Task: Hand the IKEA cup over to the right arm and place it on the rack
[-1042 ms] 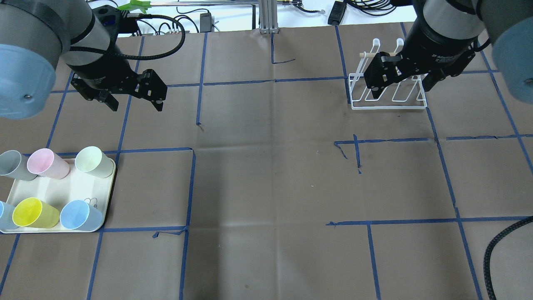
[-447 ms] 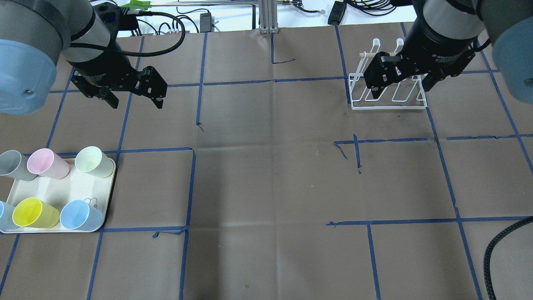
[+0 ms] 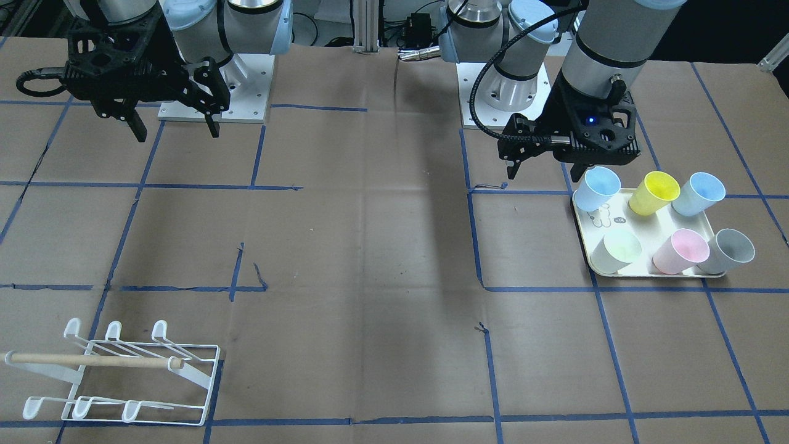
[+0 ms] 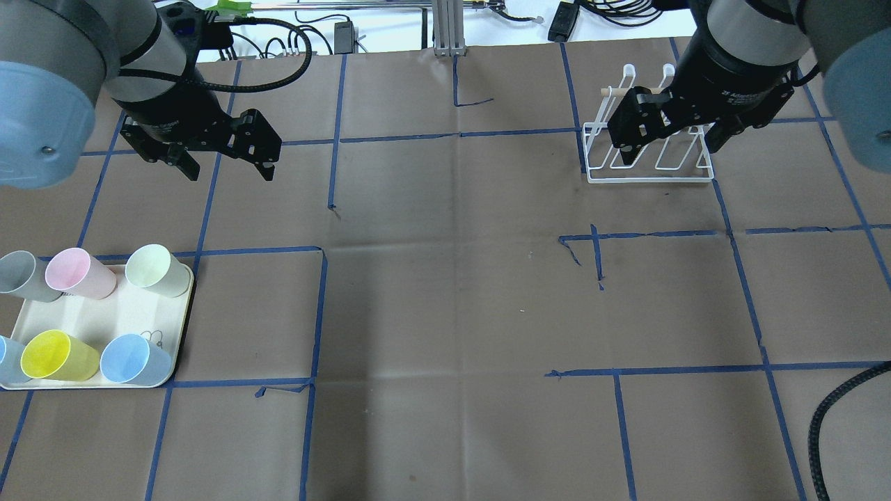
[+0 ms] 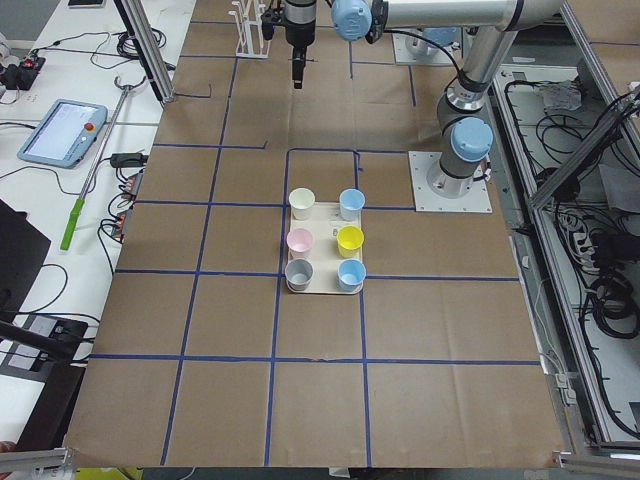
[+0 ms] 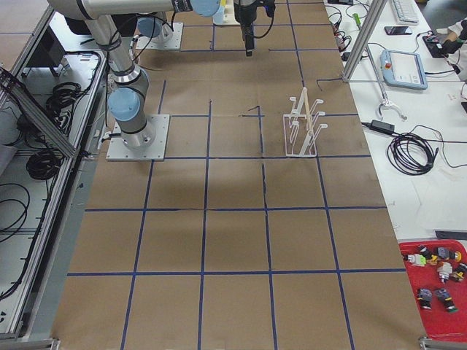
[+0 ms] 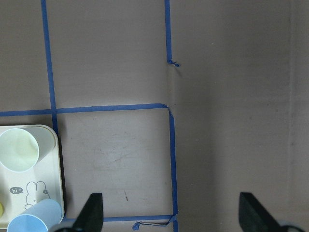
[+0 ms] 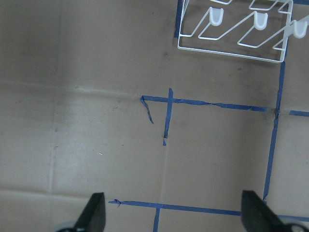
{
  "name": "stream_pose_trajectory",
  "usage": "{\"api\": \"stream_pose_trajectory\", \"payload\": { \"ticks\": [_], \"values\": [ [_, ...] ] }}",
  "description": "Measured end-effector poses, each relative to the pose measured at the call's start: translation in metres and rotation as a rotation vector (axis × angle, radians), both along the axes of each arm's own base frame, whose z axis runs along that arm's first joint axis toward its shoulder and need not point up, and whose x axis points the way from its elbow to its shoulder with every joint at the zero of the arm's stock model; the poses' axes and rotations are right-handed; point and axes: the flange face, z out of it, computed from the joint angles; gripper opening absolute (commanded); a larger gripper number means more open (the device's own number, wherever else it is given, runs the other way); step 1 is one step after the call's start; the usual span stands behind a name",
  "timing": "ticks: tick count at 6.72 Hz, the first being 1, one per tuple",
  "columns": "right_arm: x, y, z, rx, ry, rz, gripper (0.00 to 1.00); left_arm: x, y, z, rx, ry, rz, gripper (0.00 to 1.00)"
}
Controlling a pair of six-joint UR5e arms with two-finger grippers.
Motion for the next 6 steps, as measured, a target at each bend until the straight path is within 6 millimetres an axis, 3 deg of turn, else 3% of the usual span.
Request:
{"api": "stream_pose_trajectory", "payload": {
  "ticks": [3, 4, 6],
  "values": [
    [0.001, 0.000, 0.000, 0.001, -0.007, 0.001, 1.00, 0.011, 0.000, -0.008, 0.015, -0.002, -0.048, 0.98],
    [0.001, 0.000, 0.000, 0.001, -0.008, 0.000, 1.00, 0.034, -0.001, -0.014, 0.023, -0.001, -0.063, 0.97],
    [0.001, 0.000, 0.000, 0.002, -0.009, 0.001, 1.00, 0.109, 0.001, -0.037, 0.058, 0.010, -0.078, 0.97]
  ]
}}
